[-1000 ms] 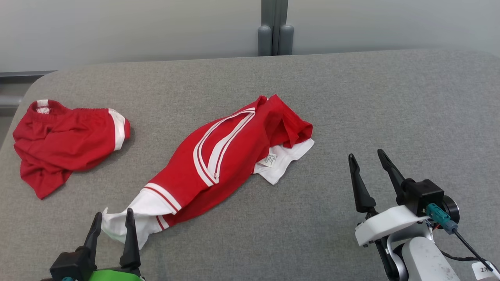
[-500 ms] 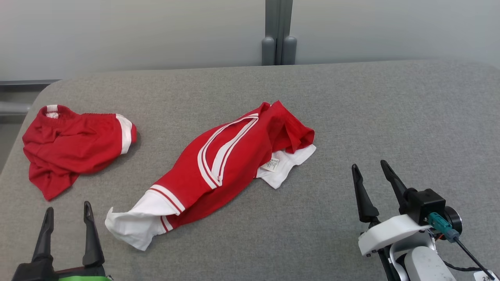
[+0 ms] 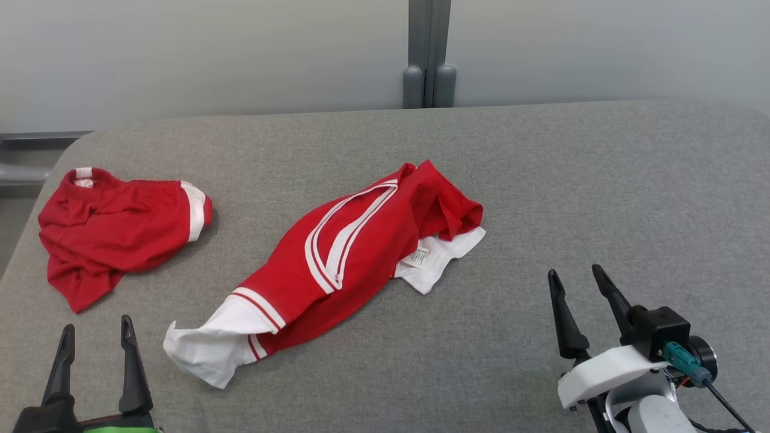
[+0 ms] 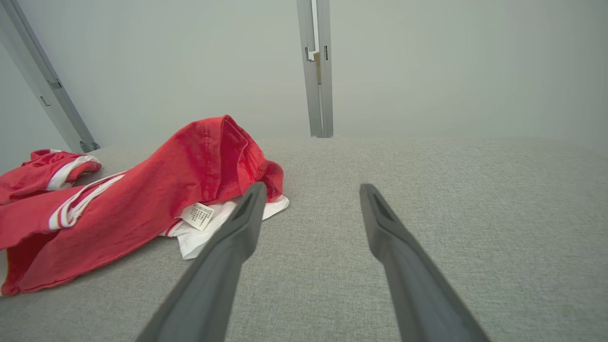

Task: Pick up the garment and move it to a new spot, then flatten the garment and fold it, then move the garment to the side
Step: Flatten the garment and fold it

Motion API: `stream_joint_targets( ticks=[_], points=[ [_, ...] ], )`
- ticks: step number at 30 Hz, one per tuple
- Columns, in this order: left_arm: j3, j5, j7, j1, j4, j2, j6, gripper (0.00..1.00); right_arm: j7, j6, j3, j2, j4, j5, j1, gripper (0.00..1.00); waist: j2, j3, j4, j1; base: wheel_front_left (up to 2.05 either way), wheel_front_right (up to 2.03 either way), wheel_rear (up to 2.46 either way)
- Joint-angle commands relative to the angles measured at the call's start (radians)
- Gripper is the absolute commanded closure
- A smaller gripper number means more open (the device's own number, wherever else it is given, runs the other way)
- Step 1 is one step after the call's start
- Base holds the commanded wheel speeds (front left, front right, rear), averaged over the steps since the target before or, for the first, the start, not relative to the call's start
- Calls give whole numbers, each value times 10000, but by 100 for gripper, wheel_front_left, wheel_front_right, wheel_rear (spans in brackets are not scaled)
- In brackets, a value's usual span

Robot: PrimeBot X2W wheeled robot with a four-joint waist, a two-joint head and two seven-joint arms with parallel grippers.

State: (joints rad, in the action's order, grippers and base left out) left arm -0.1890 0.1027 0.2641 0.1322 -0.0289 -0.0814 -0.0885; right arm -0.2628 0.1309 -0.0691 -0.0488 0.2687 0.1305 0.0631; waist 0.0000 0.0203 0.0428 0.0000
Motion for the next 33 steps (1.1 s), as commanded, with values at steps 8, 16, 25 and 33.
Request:
stream_joint_targets(
  ticks=[8, 16, 25, 33],
  points=[
    [-150, -251, 4, -255, -115, 151, -172, 0, -31, -3, -108, -28, 79, 62, 67, 0, 0, 58, -21, 0, 0, 0, 0],
    [-100, -279, 4, -576, -147, 226, -248, 0, -31, -3, -1129, -28, 444, 12, 1355, 0, 0, 387, 219, 0, 0, 0, 0],
    [247, -105, 4, -1143, -147, 296, -313, 0, -29, -3, -2781, -31, 2674, 86, 3825, 0, 0, 1040, 864, 0, 0, 0, 0],
    [562, 60, 4, -1592, -366, 309, -347, 0, -16, -3, -3911, -29, 5215, 859, 5491, 0, 0, 1644, 1457, 0, 0, 0, 0]
  ],
)
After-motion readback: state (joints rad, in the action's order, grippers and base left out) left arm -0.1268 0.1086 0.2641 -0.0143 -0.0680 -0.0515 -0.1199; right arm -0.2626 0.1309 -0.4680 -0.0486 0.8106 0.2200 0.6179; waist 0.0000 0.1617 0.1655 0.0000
